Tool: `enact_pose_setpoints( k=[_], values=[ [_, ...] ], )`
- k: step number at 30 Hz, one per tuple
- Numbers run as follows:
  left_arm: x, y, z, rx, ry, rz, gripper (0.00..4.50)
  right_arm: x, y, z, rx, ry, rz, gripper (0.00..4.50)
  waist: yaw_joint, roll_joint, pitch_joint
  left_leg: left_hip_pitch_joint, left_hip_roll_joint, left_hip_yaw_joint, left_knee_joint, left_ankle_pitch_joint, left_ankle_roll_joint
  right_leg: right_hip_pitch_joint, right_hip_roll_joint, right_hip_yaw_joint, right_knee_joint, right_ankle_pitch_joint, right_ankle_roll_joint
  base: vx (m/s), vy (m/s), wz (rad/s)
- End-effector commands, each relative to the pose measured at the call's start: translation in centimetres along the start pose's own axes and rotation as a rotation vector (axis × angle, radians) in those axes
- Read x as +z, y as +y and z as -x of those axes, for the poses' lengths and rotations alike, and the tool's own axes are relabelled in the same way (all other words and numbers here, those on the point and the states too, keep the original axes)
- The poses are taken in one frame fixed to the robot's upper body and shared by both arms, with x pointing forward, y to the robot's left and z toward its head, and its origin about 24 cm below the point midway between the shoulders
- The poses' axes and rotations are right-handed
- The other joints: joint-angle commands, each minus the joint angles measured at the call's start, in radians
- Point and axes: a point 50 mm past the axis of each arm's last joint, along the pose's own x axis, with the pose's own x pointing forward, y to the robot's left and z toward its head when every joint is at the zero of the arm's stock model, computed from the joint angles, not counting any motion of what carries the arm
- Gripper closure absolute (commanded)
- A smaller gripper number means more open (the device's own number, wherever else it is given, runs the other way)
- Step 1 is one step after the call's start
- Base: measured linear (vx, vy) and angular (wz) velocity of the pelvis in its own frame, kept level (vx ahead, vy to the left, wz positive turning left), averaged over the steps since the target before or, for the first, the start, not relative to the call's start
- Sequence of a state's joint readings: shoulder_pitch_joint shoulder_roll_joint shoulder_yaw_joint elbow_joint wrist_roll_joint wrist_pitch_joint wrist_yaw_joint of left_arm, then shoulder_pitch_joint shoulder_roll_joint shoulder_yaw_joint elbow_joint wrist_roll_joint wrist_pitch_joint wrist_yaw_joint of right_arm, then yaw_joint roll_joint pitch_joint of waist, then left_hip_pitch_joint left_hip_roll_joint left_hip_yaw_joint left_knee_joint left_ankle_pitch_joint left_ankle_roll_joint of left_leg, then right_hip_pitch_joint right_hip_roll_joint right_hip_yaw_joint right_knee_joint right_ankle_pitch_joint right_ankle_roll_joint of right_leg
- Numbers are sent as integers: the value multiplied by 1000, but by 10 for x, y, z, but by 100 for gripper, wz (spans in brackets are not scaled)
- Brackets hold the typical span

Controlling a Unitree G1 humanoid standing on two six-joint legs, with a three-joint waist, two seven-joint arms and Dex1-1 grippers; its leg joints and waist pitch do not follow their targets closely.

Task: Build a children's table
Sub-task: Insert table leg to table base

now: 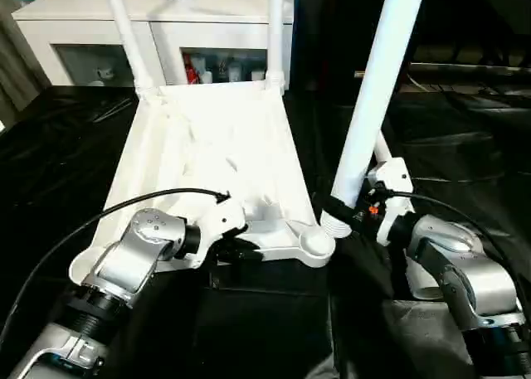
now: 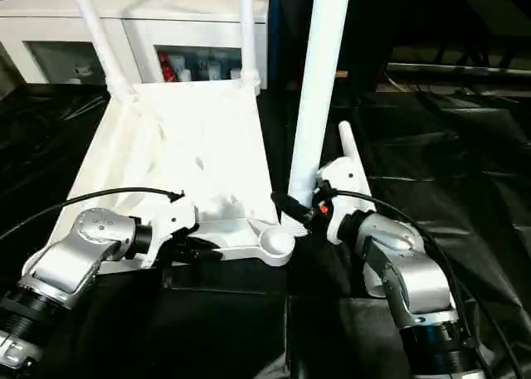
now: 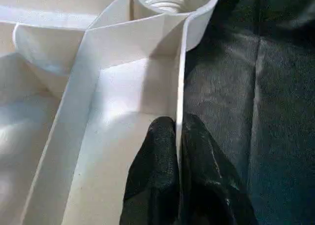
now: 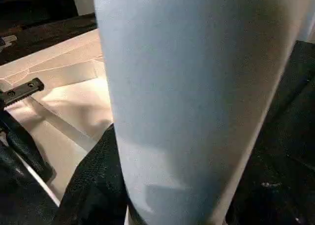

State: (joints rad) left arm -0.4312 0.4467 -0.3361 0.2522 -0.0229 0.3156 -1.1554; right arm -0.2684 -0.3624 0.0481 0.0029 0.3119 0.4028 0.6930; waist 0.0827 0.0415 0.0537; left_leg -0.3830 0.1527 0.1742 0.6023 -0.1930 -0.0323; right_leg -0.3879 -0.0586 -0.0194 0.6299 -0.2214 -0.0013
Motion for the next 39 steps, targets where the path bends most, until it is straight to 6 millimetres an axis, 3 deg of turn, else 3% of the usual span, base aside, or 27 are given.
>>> enact_pose_setpoints(
  k=[1, 5, 10, 11, 13, 15, 16, 17, 18, 20, 21, 22, 25, 27, 29, 39],
  values=[
    [-4, 1, 0, 6, 28, 14, 442, 7, 2, 0, 5, -22, 15, 256, 4, 1, -65, 17, 70, -30, -74, -148, 25, 43, -86, 38, -70, -13, -253, 0, 0, 0],
    [-5, 1, -3, 8, 27, 29, 442, 8, 2, -1, 5, -26, 6, 256, 6, 3, -65, 18, 71, -29, -72, -141, 35, 42, -85, 38, -69, 3, -261, 0, 0, 0],
    [-7, 0, 0, 58, 15, 82, 442, 10, 4, -5, 26, -37, -27, 256, 5, 4, -63, 18, 72, -30, -75, -168, 22, 42, -86, 39, -72, -40, -262, 0, 0, 0],
    [-7, -3, 1, 87, 6, 116, 447, 13, 6, -7, 53, -46, -70, 257, 2, -8, -63, 19, 72, -27, -75, -166, 23, 44, -86, 39, -74, -43, -260, 0, 0, 0],
    [-7, -5, 2, 98, 5, 127, 450, 14, 6, -8, 61, -46, -81, 257, 0, -6, -64, 12, 73, -33, -75, -139, 32, 51, -90, 38, -66, -18, -267, 0, 0, 0],
    [-7, -8, 2, 140, 8, 153, 450, 14, 6, -9, 77, -34, -99, 257, -3, -16, -63, 12, 70, -28, -70, -109, 56, 47, -88, 38, -69, -26, -262, 0, 0, 0],
    [-6, -10, 1, 142, 3, 158, 450, 13, 5, -10, 79, -26, -96, 257, -4, -13, -63, 12, 70, -28, -70, -106, 58, 46, -88, 38, -70, -34, -261, 0, 0, 0],
    [-5, -13, -1, 141, -6, 163, 450, 11, 5, -13, 83, -7, -92, 257, -7, -25, -63, 10, 70, -26, -69, -98, 62, 47, -87, 37, -68, -38, -259, 0, 0, 0],
    [-3, -15, -2, 138, -11, 170, 450, 9, 5, -16, 88, 7, -88, 257, -6, -21, -62, 11, 70, -27, -70, -96, 64, 46, -88, 36, -70, -47, -259, 0, 0, 0],
    [-2, -16, -3, 159, 0, 180, 450, 5, 4, -21, 94, 38, -79, 257, -10, -24, -60, 13, 69, -25, -69, -107, 64, 41, -87, 36, -74, -93, -255, 0, 0, 0],
    [-2, -15, -3, 164, 3, 179, 450, 4, 3, -22, 96, 48, -74, 257, -13, -37, -59, 12, 69, -24, -70, -107, 64, 43, -86, 35, -76, -98, -255, 0, 0, 0],
    [0, -15, -3, 172, 0, 180, 450, 3, 3, -24, 103, 61, -68, 257, -11, -33, -58, 13, 68, -23, -70, -113, 61, 40, -86, 36, -78, -119, -250, 0, 0, 0],
    [2, -14, -3, 189, -7, 182, 450, 3, 3, -26, 118, 82, -62, 257, -12, -40, -59, 12, 69, -24, -70, -99, 61, 42, -86, 37, -75, -106, -239, 0, 0, 0],
    [2, -13, -3, 207, 4, 187, 450, 5, 3, -27, 126, 83, -65, 257, -11, -37, -60, 12, 68, -25, -69, -84, 68, 42, -86, 37, -72, -74, -240, 0, 0, 0],
    [2, -11, -3, 223, -6, 200, 450, 7, 2, -27, 142, 86, -68, 257, -11, -41, -61, 12, 67, -24, -67, -70, 77, 43, -85, 36, -68, -39, -249, 0, 0, 0],
    [6, -6, -3, 223, -19, 175, 450, 4, 1, -25, 158, 121, -62, 257, -9, -47, -60, 13, 67, -22, -66, -78, 80, 43, -86, 36, -71, -46, -253, 0, 0, 0]
  ],
)
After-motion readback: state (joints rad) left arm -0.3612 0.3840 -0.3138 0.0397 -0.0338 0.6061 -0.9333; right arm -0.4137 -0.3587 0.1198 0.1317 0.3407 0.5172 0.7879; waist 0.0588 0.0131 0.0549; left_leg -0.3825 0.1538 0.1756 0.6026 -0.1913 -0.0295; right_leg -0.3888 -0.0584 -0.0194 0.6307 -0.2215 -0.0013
